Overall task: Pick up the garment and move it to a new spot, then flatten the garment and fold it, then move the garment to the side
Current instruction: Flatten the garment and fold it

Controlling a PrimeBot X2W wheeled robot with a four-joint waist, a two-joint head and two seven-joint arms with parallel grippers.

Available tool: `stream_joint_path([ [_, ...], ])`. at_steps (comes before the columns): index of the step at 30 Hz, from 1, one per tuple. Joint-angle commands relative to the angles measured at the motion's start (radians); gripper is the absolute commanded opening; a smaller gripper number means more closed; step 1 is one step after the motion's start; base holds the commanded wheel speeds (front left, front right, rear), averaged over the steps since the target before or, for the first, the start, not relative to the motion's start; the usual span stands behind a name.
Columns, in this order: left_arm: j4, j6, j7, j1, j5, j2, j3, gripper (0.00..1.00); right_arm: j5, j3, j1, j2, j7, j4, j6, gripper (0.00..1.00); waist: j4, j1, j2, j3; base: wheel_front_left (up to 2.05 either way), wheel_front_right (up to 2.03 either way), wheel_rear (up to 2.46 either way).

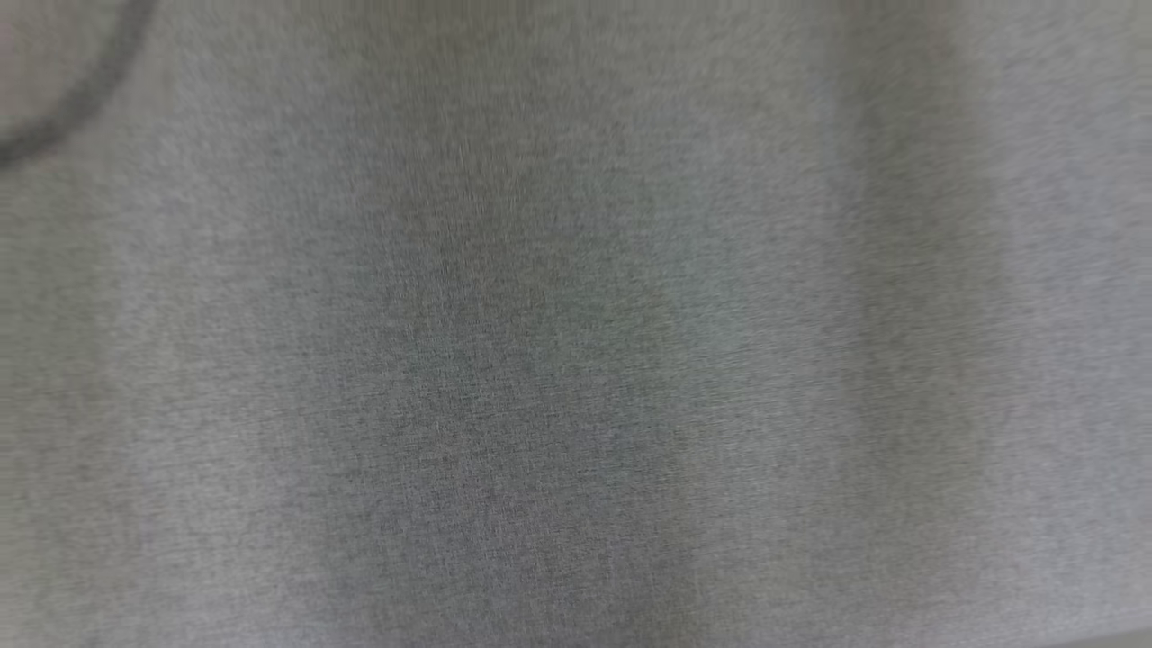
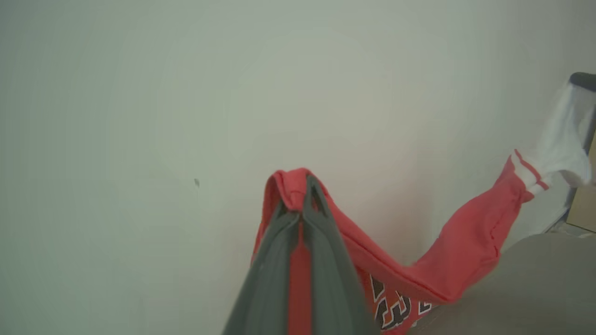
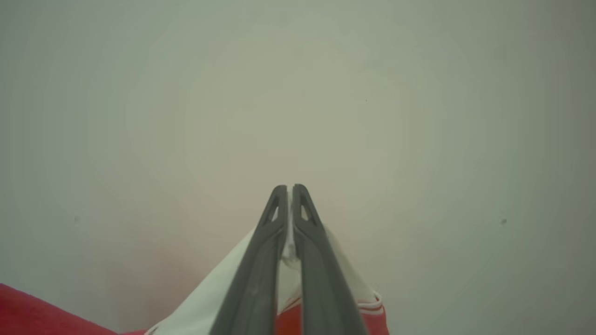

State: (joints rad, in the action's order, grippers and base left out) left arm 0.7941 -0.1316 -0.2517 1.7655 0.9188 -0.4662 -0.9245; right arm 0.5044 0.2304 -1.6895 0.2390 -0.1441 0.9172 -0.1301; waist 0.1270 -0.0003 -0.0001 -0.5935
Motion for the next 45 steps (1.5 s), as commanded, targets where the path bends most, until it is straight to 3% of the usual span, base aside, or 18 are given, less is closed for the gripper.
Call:
stream_joint_path([
  [1,-0.021,0.005,-0.009,-0.06,0.008,-0.009,0.013,0.0,0.029,0.01,0.074,0.021,-0.006,-0.032,-0.001,0.0,-0.003,0.0003,0.0001,0.074,0.0,0.0,0.0],
  [10,-0.304,0.115,-0.014,-0.503,0.013,-0.051,0.185,0.0,0.161,0.02,0.573,0.103,0.029,-0.35,-0.001,0.0,-0.015,0.0003,0.0001,0.215,0.0,0.0,0.0],
  [15,-0.445,0.169,-0.014,-0.758,-0.012,-0.053,0.273,0.0,0.165,-0.049,0.839,0.101,0.066,-0.508,-0.001,0.0,-0.026,0.0003,0.0001,0.274,0.0,0.0,0.0],
  [19,-0.545,0.207,-0.014,-0.994,-0.027,-0.027,0.346,0.0,0.137,-0.141,1.098,0.055,0.118,-0.656,-0.001,0.0,-0.035,0.0003,0.0001,0.317,0.0,0.0,0.0],
  [27,-0.599,0.214,-0.014,-1.261,-0.065,0.038,0.46,0.0,0.078,-0.247,1.392,-0.03,0.203,-0.83,-0.001,0.0,-0.039,0.0003,0.0001,0.36,0.0,0.0,0.0],
  [37,-0.564,0.161,-0.014,-1.516,-0.137,0.128,0.52,0.0,0.033,-0.318,1.683,-0.113,0.275,-0.923,-0.001,0.0,-0.047,0.0003,0.0001,0.434,0.0,0.0,0.0],
  [45,-0.522,0.132,-0.014,-1.676,-0.162,0.192,0.581,0.0,0.001,-0.359,1.877,-0.145,0.305,-0.956,-0.001,0.0,-0.053,0.0003,0.0001,0.484,0.0,0.0,0.0],
])
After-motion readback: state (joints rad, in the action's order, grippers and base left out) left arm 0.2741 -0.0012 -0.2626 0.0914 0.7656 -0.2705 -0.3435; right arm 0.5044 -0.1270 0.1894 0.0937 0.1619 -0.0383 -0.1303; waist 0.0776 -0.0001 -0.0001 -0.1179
